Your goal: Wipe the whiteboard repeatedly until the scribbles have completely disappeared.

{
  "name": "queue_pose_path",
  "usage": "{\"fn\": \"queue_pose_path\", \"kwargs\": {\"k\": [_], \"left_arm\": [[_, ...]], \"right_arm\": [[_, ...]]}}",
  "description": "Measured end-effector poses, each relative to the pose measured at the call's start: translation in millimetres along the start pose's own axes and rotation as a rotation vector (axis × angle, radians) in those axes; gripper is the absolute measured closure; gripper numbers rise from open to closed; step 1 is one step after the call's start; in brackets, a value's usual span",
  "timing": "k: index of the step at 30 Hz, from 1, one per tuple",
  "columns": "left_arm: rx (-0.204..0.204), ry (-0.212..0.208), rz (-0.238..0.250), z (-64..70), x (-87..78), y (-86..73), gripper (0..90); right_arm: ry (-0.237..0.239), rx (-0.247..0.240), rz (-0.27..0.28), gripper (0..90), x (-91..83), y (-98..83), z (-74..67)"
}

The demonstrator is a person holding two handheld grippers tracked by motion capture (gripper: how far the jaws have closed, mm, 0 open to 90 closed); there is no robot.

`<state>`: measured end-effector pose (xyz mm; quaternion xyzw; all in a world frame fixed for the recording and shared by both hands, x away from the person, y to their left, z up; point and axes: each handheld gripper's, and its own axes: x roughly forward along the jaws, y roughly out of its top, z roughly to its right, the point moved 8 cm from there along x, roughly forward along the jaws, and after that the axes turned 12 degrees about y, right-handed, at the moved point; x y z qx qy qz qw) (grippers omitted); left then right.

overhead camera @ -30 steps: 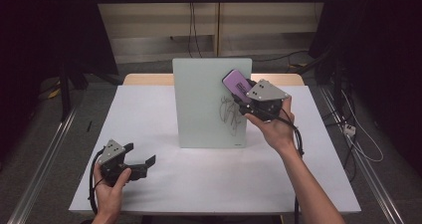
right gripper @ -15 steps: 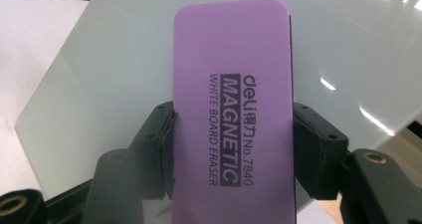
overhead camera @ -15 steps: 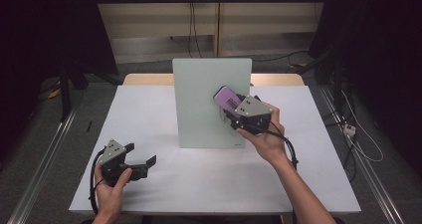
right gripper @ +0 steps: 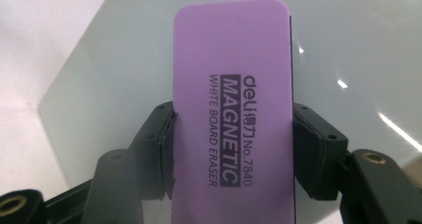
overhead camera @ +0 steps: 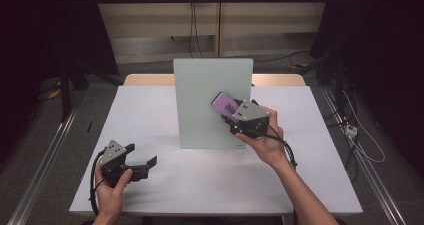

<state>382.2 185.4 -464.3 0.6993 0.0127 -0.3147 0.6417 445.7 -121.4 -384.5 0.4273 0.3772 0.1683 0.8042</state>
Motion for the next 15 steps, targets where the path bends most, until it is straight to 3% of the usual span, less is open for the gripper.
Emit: {"fn": "queue_pose_path", "kwargs": {"k": [8,15], "left_arm": [[0.000,0.000,0.000,0.1,-0.1,-0.1,5.4],[-0.002,0.000,0.001,-0.4,-0.4,-0.1,5.4]], "right_arm": [[-0.048,0.030,0.045,41.8,-14.7,15.8,27.3],[-0.123,0.061,0.079,41.8,-31.2,30.9,55.8]]}}
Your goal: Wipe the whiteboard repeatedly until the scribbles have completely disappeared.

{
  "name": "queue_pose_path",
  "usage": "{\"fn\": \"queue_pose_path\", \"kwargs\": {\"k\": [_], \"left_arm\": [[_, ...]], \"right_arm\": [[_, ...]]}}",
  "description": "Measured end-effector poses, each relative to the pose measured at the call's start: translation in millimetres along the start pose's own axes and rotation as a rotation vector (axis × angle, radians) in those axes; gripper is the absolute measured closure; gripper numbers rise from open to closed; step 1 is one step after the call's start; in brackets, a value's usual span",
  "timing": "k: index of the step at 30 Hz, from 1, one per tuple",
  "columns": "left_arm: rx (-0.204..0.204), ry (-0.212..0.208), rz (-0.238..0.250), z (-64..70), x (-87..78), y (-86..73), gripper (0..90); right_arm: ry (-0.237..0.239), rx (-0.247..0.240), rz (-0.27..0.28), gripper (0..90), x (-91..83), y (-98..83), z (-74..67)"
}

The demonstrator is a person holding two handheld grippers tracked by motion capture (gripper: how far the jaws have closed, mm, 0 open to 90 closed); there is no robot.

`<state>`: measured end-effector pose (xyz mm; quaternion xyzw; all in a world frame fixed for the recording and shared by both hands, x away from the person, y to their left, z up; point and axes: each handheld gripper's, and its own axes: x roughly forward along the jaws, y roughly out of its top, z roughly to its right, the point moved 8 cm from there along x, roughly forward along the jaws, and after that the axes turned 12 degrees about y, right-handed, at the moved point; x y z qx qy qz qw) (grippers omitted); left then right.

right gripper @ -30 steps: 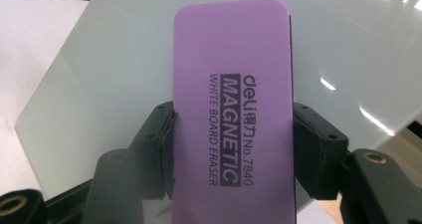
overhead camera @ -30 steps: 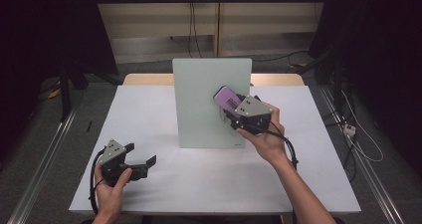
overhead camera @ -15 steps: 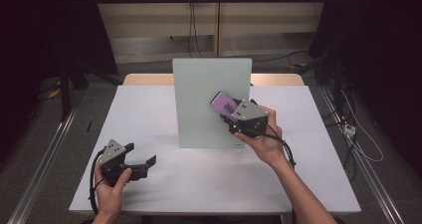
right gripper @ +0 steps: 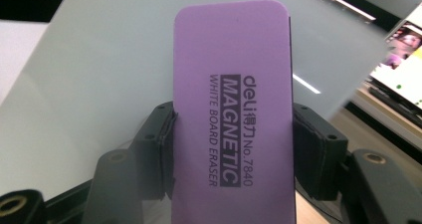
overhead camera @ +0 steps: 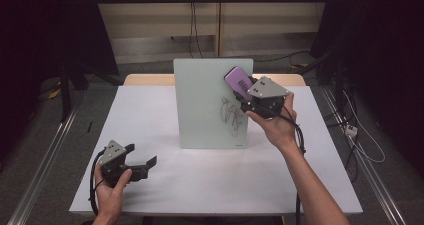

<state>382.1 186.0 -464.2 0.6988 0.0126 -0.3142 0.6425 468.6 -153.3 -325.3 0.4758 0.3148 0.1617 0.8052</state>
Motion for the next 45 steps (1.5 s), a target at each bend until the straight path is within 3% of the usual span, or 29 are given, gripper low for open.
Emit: {"fn": "queue_pose_path", "kwargs": {"k": [4,14,30,39,41,45], "left_arm": [[0.000,0.001,0.000,-0.5,0.0,0.1,5.4],[0.002,0.002,0.000,0.6,0.3,0.3,5.4],[0.005,-0.003,-0.003,1.0,-0.7,0.4,5.4],[0.001,0.004,0.005,1.2,0.2,0.9,5.4],[0.001,0.004,0.003,0.5,0.1,0.6,5.4],[-0.004,0.005,0.005,0.2,-0.1,0.8,5.4]], "right_arm": [[-0.013,-0.013,-0.010,41.8,0.5,0.6,0.4],[0.038,-0.019,-0.031,41.9,8.6,-17.7,-24.1],[0.134,-0.093,-0.118,41.9,23.3,-49.0,-66.6],[0.188,-0.104,-0.157,41.9,28.1,-63.0,-83.9],[0.180,-0.130,-0.170,41.8,28.4,-64.1,-85.7],[0.185,-0.109,-0.156,41.8,27.5,-61.5,-81.9]]}}
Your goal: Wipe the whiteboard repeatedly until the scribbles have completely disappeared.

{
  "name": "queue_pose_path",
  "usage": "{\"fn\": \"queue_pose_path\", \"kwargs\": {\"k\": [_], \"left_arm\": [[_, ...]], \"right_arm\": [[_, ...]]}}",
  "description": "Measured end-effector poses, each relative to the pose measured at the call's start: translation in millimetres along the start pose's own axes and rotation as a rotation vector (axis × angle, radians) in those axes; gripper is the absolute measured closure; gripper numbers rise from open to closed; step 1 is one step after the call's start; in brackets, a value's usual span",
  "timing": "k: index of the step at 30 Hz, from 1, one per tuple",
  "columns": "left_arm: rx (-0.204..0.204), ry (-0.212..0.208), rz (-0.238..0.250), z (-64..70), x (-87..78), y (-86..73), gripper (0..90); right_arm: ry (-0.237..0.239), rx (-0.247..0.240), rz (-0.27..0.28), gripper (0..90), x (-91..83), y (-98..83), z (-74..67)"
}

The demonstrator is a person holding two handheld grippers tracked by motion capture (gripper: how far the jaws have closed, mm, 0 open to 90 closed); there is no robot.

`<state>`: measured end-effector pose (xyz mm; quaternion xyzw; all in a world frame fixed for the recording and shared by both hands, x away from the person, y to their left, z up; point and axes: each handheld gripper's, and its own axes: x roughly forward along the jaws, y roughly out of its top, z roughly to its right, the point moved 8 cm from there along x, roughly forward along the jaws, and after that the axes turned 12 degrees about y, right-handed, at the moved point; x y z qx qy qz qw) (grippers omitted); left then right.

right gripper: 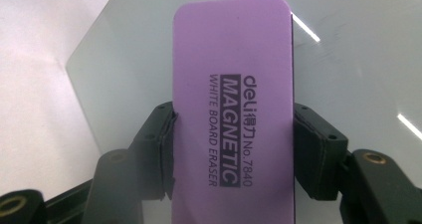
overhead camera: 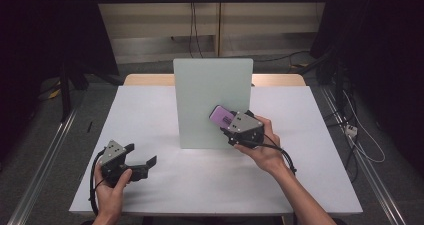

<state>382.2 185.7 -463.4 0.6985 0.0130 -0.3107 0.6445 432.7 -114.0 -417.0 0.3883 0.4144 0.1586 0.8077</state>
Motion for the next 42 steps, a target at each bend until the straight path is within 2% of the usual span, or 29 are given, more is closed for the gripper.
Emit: {"fn": "queue_pose_path", "kwargs": {"k": [5,8,11,13,16,21,26,42], "left_arm": [[0.002,-0.001,0.003,0.1,-0.3,0.5,5.4],[0.002,0.000,0.003,-0.4,-0.6,0.4,5.4],[0.004,0.002,0.002,-1.3,-0.7,0.1,5.4],[0.000,0.000,0.000,-1.1,-0.4,-0.1,5.4],[-0.001,-0.002,0.002,0.3,-0.1,0.2,5.4],[0.001,0.000,0.004,0.1,-0.6,0.4,5.4],[0.002,-0.002,0.001,0.5,0.0,0.1,5.4],[0.001,-0.004,-0.003,1.2,0.5,-0.5,5.4]], "right_arm": [[-0.049,0.032,0.031,41.8,-10.7,10.3,17.1],[-0.087,0.026,0.034,41.8,-17.5,16.1,27.7],[-0.111,0.053,0.058,41.9,-25.3,21.5,38.9],[-0.117,0.064,0.067,41.8,-27.8,23.5,42.8],[-0.126,0.056,0.064,41.8,-27.1,23.5,42.4],[-0.115,0.062,0.064,41.9,-24.8,17.9,36.9],[-0.093,0.053,0.043,41.9,-17.9,9.6,24.9],[0.023,0.027,-0.042,41.9,8.1,-17.4,-18.1]]}}
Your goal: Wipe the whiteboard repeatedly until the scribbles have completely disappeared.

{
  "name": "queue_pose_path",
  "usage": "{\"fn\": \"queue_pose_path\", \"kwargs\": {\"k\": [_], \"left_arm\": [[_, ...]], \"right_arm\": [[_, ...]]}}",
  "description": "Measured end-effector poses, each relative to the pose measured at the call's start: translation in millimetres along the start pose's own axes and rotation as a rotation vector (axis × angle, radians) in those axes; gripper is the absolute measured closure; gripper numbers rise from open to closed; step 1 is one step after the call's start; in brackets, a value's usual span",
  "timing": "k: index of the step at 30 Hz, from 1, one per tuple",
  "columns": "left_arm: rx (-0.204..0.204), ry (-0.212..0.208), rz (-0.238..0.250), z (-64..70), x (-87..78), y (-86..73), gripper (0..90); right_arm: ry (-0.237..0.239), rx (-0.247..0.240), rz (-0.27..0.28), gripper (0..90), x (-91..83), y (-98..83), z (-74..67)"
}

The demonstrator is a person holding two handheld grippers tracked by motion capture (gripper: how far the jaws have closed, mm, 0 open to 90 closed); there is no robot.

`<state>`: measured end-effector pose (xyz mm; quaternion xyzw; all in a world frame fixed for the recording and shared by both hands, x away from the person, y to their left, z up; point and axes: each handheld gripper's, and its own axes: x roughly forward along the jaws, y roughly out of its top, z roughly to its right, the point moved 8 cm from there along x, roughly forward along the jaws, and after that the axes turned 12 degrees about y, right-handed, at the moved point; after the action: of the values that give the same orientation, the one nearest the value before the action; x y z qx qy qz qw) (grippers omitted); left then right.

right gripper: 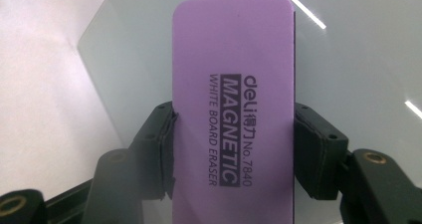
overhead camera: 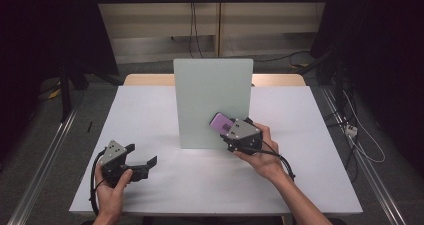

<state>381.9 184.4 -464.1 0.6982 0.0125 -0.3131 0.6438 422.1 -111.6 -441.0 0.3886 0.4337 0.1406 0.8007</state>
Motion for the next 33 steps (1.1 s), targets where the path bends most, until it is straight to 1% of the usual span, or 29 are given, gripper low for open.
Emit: {"fn": "queue_pose_path", "kwargs": {"k": [1,7,10,12,15,20,21,22,23,26,28,30,32,33], "left_arm": [[-0.001,0.000,0.000,-0.1,0.1,0.0,5.4],[0.007,-0.002,-0.003,0.4,0.7,-0.4,5.4],[0.005,-0.004,-0.004,0.5,1.1,-0.5,5.4],[0.000,-0.002,-0.002,0.4,0.9,-0.4,5.4],[0.001,-0.001,-0.002,-0.9,0.0,-0.5,5.4],[-0.006,0.000,0.002,-0.9,-0.6,0.1,5.4],[-0.001,0.000,0.001,-1.0,-0.6,0.0,5.4],[0.001,-0.001,0.000,-0.9,-0.5,-0.1,5.4],[0.001,-0.002,0.000,-0.8,-0.4,-0.1,5.4],[-0.002,0.000,0.001,-1.1,-0.4,0.2,5.4],[0.001,-0.001,0.000,-0.9,-0.4,0.0,5.4],[-0.001,-0.001,0.002,-0.3,-0.7,0.4,5.4],[0.001,-0.002,0.002,-0.3,-0.6,0.4,5.3],[0.001,-0.002,0.002,-0.2,-0.5,0.5,5.4]], "right_arm": [[0.009,0.003,-0.004,41.9,1.2,-1.2,-1.8],[0.026,-0.003,-0.013,41.9,5.3,-5.2,-7.7],[0.035,0.003,-0.009,41.9,4.7,-4.8,-7.0],[0.028,0.002,-0.003,41.8,3.2,-3.9,-4.8],[0.007,0.017,0.019,41.8,-3.5,0.1,3.9],[-0.059,0.052,0.071,41.8,-23.5,8.5,28.7],[-0.071,0.057,0.080,41.8,-26.5,9.4,32.5],[-0.076,0.058,0.088,41.8,-28.3,9.9,34.9],[-0.070,0.058,0.088,41.8,-28.8,9.5,35.6],[-0.090,0.041,0.078,41.9,-26.9,9.8,34.1],[-0.087,0.035,0.074,41.9,-24.2,8.8,30.6],[-0.086,0.019,0.064,41.9,-19.7,5.8,24.6],[-0.082,-0.007,0.041,41.9,-14.2,1.6,16.9],[-0.074,-0.012,0.035,41.9,-11.7,-0.1,13.5]]}}
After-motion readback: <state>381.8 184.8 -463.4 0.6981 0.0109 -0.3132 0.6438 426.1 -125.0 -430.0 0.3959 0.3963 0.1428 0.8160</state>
